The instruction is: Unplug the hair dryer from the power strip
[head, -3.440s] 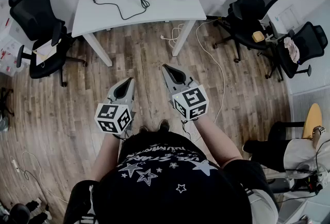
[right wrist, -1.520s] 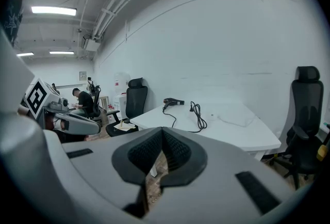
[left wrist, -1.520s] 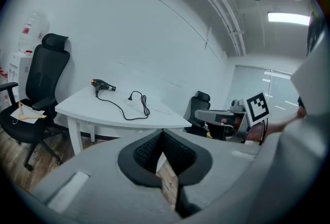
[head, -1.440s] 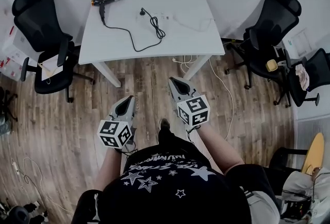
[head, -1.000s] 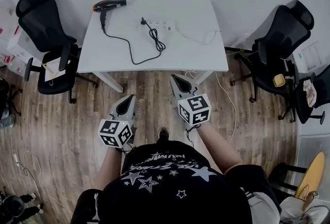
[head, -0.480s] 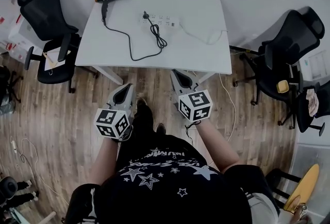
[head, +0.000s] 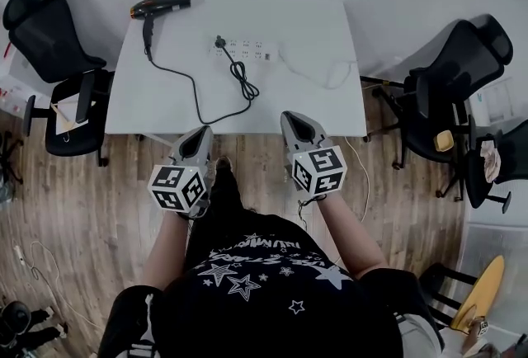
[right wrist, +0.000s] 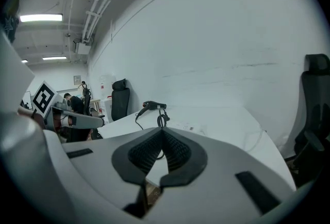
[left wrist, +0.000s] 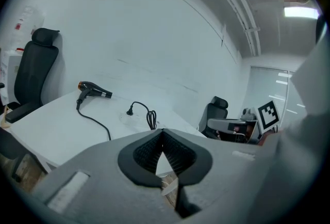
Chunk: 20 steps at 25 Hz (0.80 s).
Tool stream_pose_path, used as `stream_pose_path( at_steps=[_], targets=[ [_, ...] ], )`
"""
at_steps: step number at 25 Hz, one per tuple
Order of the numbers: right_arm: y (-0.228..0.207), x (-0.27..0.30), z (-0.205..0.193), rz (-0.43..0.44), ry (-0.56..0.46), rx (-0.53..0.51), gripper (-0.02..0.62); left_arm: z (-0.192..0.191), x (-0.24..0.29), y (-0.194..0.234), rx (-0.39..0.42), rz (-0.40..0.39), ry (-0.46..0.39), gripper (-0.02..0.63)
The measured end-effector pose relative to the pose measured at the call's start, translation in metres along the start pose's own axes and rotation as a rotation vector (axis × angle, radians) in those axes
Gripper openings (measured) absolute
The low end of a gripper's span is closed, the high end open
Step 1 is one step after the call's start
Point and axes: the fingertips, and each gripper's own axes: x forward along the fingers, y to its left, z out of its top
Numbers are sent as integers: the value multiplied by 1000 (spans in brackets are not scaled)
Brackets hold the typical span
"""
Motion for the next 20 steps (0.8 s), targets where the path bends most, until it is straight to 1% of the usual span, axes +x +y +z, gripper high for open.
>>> stream_pose_path(
  at_steps=[11,16,20],
  targets=[
    [-37,96,24,-49,59,20,9,35,87,63,2,-50,73,8],
    [-46,134,34,-72,80,27,9,45,114,92,-11,-74,99,8],
    [-49,161,33,-89,118,26,9,51,132,115,-25,-92,110,8]
  ],
)
